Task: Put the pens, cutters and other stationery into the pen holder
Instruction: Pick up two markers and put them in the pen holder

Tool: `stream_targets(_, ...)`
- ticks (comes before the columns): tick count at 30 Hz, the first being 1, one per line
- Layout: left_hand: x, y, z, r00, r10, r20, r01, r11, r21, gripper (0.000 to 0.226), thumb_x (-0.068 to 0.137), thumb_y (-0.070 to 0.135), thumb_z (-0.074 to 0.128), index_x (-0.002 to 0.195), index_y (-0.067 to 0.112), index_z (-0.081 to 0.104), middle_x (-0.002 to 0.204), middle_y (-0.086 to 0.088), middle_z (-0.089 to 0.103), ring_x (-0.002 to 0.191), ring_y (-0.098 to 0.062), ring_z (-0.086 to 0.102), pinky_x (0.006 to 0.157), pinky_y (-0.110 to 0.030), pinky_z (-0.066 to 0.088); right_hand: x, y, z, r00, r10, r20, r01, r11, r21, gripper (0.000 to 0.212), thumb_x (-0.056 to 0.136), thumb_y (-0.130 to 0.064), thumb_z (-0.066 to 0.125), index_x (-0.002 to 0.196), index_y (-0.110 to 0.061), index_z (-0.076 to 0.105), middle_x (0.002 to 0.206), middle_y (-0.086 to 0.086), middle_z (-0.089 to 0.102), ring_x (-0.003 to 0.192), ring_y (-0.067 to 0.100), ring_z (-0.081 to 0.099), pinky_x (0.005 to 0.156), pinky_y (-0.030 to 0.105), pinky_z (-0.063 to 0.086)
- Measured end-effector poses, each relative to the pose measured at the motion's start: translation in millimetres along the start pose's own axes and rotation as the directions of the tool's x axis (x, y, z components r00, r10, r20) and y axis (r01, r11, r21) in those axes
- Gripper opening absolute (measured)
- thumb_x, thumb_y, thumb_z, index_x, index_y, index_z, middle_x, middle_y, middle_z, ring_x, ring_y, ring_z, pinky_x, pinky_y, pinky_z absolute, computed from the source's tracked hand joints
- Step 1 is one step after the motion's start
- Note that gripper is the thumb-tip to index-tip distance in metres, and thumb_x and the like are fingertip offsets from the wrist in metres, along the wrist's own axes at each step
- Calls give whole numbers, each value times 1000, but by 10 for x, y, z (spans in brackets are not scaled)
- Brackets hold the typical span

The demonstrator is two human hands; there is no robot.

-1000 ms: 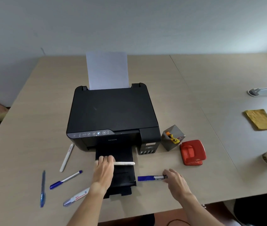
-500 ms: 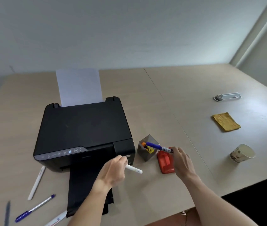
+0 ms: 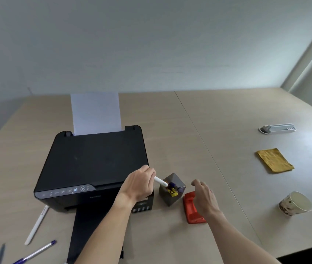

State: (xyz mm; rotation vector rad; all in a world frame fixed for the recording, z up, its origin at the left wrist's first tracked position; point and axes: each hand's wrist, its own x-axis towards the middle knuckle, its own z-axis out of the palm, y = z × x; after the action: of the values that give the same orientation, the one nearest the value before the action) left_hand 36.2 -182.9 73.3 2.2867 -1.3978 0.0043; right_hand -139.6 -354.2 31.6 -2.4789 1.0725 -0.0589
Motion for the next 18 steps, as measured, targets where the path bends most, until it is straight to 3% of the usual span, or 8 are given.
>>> stream_targets(3, 122, 26, 61, 999, 31, -23, -29, 996, 85, 24, 99, 19, 42, 84, 15, 60, 78, -2, 58, 52, -17, 45, 51, -30, 46, 1, 117, 58, 996, 50, 68, -50, 999, 0, 37, 73, 11, 41, 99, -12, 55, 104, 9, 61, 96, 31, 59, 73, 30, 40)
stream_targets(6, 223, 79, 188, 999, 50, -15, -48, 991, 124, 23, 100, 21, 41, 87, 18, 60, 79, -1, 64, 59, -17, 50, 62, -31, 48, 10, 200, 78, 990, 82, 115, -85, 996, 16, 23, 73, 5, 40, 85, -9, 54, 93, 8, 60, 86, 32, 59, 67, 30, 39)
stream_targets(12, 359, 268, 475, 999, -39, 13, 38, 996, 77, 19, 101, 29, 43, 96, 20, 58, 87, 2, 73, 82, -20, 62, 79, -34, 44, 46, 278, 72, 983, 107, 147, -112, 993, 31, 19, 82, -5, 40, 88, -10, 57, 96, 10, 64, 87, 34, 61, 72, 35, 49)
stream_targets(18, 294, 281, 573, 995, -99, 8, 98, 990, 102, 30, 101, 31, 45, 127, 21, 56, 114, 3, 70, 104, -19, 59, 89, -36, 43, -144, 340, 189, 981, 142, 132, -133, 988, -72, 17, 84, -8, 40, 89, -11, 56, 83, 10, 62, 82, 35, 61, 63, 32, 40)
